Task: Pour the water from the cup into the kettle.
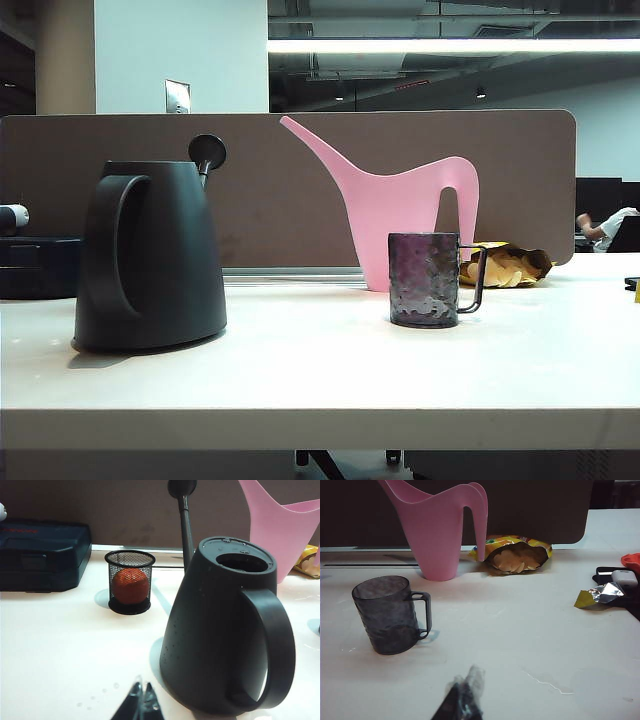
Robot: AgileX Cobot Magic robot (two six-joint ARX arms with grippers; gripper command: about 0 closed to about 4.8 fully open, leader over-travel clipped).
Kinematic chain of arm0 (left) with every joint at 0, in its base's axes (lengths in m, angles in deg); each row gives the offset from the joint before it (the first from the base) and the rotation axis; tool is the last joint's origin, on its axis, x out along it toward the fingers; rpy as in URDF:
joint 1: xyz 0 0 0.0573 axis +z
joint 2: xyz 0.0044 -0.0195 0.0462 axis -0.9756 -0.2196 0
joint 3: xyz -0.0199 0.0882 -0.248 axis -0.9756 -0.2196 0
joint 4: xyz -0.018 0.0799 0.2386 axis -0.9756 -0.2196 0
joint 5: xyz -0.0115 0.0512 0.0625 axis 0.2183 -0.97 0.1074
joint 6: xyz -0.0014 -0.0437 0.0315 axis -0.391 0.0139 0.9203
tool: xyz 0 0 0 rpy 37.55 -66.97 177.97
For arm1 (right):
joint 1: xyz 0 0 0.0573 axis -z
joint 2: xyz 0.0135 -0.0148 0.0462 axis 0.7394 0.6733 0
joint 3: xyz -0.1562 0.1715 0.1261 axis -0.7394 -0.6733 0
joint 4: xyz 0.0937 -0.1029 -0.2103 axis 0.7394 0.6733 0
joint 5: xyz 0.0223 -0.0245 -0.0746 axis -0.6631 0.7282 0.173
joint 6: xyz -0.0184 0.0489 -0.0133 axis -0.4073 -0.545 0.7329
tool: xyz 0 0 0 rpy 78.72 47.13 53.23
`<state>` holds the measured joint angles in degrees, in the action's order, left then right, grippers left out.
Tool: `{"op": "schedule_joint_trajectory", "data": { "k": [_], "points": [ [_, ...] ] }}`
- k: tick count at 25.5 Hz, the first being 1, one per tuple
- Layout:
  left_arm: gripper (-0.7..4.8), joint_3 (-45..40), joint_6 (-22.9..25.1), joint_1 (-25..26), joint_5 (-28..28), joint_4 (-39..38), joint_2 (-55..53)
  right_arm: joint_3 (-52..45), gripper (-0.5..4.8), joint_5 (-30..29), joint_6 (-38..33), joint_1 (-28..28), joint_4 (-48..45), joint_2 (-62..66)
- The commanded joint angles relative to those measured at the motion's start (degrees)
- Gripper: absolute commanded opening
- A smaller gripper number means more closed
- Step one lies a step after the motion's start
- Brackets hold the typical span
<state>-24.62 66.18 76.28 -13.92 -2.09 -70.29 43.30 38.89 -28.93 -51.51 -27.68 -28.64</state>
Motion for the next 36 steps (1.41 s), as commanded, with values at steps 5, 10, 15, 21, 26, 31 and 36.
{"op": "schedule_joint_trajectory", "data": {
  "k": [5,10,15,21,26,31,36],
  "points": [
    [-0.05,0.09,0.24,-0.02,-0.17,0.79,-0.04,0.17,-0.06,0.11,0.15,0.00,-0.68,-0.02],
    [-0.05,0.09,0.24,-0.02,-0.17,0.79,-0.04,0.17,-0.06,0.11,0.13,0.00,-0.68,-0.02],
    [-0.05,0.09,0.22,-0.02,-0.17,0.79,-0.04,0.20,-0.06,0.09,0.13,0.00,-0.70,-0.02],
    [-0.05,0.09,0.22,-0.04,-0.15,0.76,-0.04,1.66,-0.06,-3.32,-0.09,-0.11,-0.22,-0.02],
    [-0.05,0.09,0.13,-0.04,0.85,0.76,-0.04,9.66,-0.06,0.79,-0.09,-0.09,9.86,0.17],
    [-0.05,0.09,0.04,-0.04,2.91,0.72,-0.04,14.45,-0.06,0.26,-0.11,-0.20,10.71,1.22],
    [-0.05,0.07,0.04,-0.04,5.05,0.68,-0.04,20.81,-0.06,-3.02,-0.11,-0.22,13.77,7.13]
  ]
}}
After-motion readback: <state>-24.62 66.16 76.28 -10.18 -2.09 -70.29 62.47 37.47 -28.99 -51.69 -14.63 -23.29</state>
